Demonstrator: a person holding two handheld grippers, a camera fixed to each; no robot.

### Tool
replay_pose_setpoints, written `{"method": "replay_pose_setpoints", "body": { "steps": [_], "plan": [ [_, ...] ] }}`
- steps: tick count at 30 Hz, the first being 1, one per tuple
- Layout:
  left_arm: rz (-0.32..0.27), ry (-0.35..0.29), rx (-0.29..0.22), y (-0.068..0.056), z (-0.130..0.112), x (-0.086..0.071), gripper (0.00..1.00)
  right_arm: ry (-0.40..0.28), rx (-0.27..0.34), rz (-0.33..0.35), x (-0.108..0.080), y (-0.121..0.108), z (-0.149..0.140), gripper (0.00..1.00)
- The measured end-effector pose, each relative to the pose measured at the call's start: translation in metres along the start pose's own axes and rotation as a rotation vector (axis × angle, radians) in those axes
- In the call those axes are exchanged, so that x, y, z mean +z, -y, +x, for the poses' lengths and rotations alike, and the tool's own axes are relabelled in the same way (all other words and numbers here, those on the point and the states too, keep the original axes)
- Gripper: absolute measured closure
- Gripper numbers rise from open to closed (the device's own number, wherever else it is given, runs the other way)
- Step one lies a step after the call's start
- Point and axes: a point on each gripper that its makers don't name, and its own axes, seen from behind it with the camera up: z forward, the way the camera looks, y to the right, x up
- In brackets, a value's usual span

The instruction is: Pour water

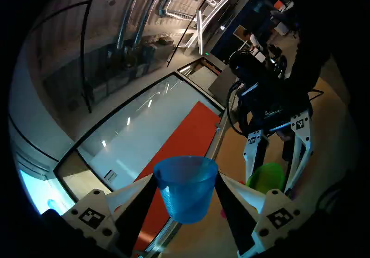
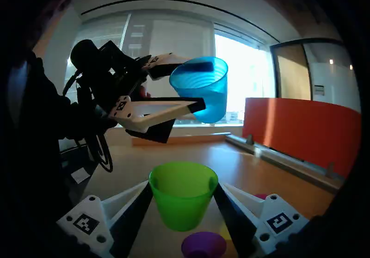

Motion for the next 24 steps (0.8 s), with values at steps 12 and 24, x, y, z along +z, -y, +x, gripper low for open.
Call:
{"method": "replay_pose_setpoints", "body": {
  "steps": [12,24],
  "plan": [
    [-0.001,0.001,0.035,-0.0008,0.0001,0.0040,0.15,-0.004,0.002,-0.001,-0.0011,-0.0013,0.0004,0.10],
    [-0.003,-0.003,0.057,-0.0025,0.0015,0.0054,0.15,-0.006,-0.001,0.000,-0.0014,-0.0019,0.0014,0.10]
  ]
}}
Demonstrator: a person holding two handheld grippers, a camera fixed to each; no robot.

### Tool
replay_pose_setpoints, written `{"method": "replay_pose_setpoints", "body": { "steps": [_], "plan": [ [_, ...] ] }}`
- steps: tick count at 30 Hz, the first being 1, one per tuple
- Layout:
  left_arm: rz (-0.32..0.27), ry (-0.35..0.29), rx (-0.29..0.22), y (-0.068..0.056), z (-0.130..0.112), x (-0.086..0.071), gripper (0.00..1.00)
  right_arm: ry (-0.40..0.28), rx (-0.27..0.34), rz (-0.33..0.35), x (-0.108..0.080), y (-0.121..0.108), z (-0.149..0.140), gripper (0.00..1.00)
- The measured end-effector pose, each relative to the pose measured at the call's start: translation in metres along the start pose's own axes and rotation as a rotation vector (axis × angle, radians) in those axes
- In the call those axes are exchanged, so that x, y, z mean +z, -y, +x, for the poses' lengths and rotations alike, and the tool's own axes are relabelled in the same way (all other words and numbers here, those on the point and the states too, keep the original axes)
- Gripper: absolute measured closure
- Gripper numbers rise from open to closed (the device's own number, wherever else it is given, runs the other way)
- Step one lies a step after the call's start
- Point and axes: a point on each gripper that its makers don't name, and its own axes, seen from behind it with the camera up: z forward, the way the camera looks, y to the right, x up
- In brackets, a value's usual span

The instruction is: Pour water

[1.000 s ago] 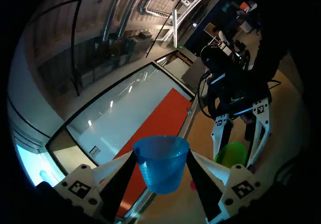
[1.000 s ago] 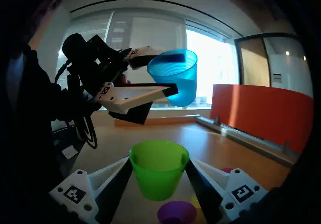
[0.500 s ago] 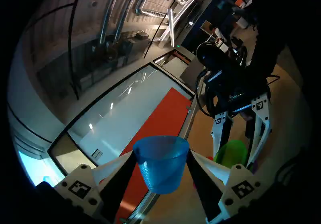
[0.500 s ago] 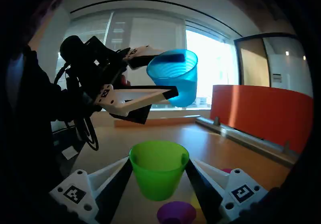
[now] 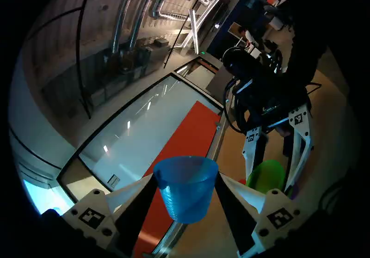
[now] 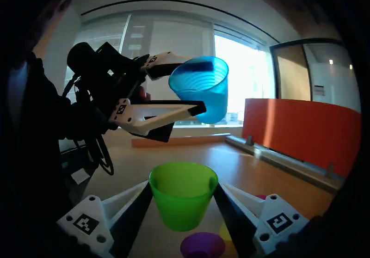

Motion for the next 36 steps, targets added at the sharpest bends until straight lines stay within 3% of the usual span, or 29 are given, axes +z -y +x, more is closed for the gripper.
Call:
{"method": "replay_pose_setpoints", "body": {
  "steps": [36],
  "plan": [
    [-0.008,-0.006,0.065,-0.0011,0.0030,0.0044,0.15,-0.009,-0.005,-0.002,-0.0027,-0.0026,0.0009,0.10]
  ]
}}
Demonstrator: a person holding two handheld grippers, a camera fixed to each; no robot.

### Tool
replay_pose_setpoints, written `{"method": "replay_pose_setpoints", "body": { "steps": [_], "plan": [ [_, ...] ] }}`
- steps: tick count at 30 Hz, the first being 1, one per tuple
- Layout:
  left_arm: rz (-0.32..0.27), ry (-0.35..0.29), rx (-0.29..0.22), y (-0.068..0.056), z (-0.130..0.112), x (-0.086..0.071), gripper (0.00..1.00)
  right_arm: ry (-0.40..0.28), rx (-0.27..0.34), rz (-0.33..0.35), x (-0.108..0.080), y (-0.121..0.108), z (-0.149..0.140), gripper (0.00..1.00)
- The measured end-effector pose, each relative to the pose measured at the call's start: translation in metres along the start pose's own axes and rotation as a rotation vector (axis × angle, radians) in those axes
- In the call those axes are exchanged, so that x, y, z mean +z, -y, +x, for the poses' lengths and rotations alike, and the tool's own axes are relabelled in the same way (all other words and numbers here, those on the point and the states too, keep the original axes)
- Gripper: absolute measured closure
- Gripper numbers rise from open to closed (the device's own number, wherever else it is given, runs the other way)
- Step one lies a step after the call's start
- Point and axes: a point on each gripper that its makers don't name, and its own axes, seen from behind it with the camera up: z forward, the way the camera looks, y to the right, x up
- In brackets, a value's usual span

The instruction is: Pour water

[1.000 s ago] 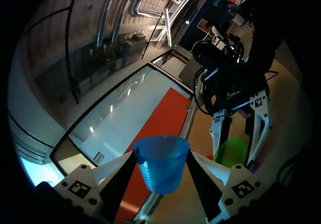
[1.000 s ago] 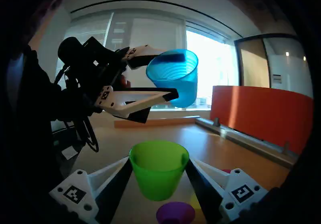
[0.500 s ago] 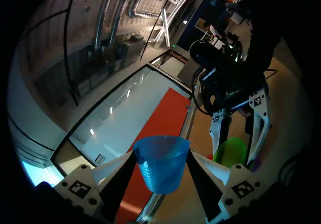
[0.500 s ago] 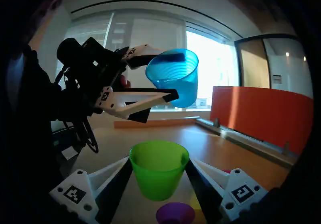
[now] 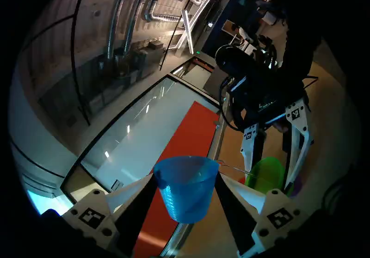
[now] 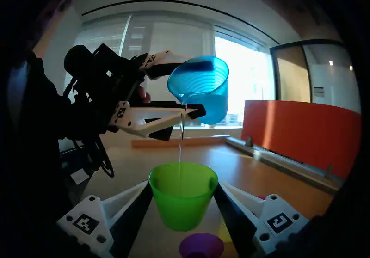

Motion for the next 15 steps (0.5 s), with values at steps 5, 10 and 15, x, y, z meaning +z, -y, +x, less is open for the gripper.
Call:
{"method": "replay_pose_setpoints", "body": {
  "steps": [5,10,15],
  "plan": [
    [0.000,0.001,0.005,-0.0001,0.0001,0.0004,0.15,-0.001,-0.001,-0.001,0.0003,-0.0004,0.0004,0.10],
    [0.001,-0.001,0.006,0.0006,0.0001,-0.0003,0.15,-0.002,0.000,-0.001,0.0004,-0.0005,0.0011,0.10],
    [0.001,0.000,0.013,0.0010,0.0002,-0.0002,0.15,-0.003,-0.001,-0.002,0.0004,-0.0008,0.0018,0.10]
  ]
}}
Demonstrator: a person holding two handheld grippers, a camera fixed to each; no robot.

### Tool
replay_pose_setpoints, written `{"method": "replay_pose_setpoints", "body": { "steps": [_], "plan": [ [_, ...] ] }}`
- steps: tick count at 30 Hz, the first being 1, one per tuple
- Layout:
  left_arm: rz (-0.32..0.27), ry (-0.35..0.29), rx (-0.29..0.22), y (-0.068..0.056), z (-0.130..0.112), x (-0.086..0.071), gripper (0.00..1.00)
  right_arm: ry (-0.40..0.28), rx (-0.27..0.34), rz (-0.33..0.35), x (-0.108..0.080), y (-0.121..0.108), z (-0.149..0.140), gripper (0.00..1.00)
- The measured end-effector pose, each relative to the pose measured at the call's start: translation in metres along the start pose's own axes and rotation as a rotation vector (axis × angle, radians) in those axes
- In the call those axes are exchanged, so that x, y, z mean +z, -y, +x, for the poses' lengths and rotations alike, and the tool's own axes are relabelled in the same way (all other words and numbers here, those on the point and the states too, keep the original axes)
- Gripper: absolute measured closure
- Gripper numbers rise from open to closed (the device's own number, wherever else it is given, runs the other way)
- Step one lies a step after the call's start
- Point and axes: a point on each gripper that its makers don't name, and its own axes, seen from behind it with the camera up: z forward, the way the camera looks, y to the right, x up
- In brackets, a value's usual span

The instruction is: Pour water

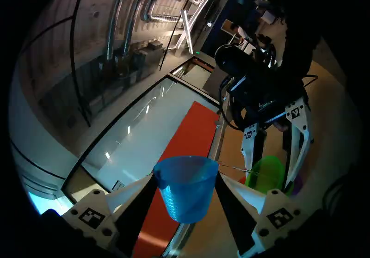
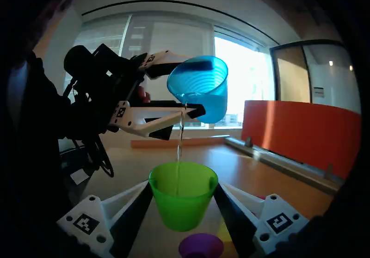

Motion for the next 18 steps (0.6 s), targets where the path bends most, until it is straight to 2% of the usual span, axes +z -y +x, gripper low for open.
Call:
{"method": "replay_pose_setpoints", "body": {
  "steps": [18],
  "plan": [
    [-0.005,0.002,0.029,-0.0023,0.0001,-0.0017,0.15,-0.004,-0.001,0.000,-0.0003,0.0002,0.0008,0.10]
  ]
}}
